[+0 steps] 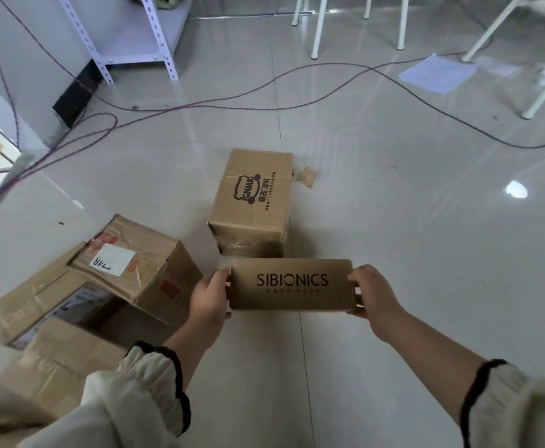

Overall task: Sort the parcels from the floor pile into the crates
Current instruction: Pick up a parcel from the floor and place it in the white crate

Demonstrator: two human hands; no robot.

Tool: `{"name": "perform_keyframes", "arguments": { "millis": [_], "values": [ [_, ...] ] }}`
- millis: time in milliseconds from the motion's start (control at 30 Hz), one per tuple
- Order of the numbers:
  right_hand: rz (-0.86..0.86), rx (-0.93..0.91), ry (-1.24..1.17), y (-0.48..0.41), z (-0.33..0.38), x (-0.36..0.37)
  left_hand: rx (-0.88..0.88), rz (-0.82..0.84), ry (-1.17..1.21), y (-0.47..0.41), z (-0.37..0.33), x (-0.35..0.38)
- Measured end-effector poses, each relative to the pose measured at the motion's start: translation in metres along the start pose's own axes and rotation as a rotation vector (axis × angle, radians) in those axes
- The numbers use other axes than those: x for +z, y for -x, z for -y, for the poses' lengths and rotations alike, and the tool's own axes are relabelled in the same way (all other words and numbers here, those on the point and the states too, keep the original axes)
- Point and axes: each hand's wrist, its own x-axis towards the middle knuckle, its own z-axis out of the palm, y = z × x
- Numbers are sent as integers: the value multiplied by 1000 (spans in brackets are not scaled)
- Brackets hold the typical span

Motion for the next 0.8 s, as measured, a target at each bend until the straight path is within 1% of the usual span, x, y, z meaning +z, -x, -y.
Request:
{"name": "perform_keyframes", "arguments": {
  "millis": [67,100,167,233,300,367,400,533,633,733,800],
  "values": [
    [-15,23,-139,0,-6,-8,0,-3,26,3,4,-1],
    [-20,38,-135,-1,-10,-10,-3,-7,19,3,6,-2],
    [-10,48,39,-2,-16,-8,24,-10,-51,2,11,-4],
    [23,50,215,-4,-23,-5,46,21,-178,-1,19,-8],
    [83,87,284,-4,-30,-5,-22,132,-286,-3,29,-12],
    [141,121,304,-5,-37,-9,-92,252,-324,-2,41,-16],
    [160,127,307,-5,-38,-11,-95,276,-337,-2,43,-18],
    [228,117,267,-8,-41,-15,-61,282,-363,-5,44,-22],
    [333,119,192,-8,-40,-16,-29,246,-368,-10,44,-19],
    [458,199,334,-4,-41,-19,87,155,-489,-26,34,-11],
    [555,289,529,3,-48,-20,163,189,-635,-36,23,-1]
  ]
}}
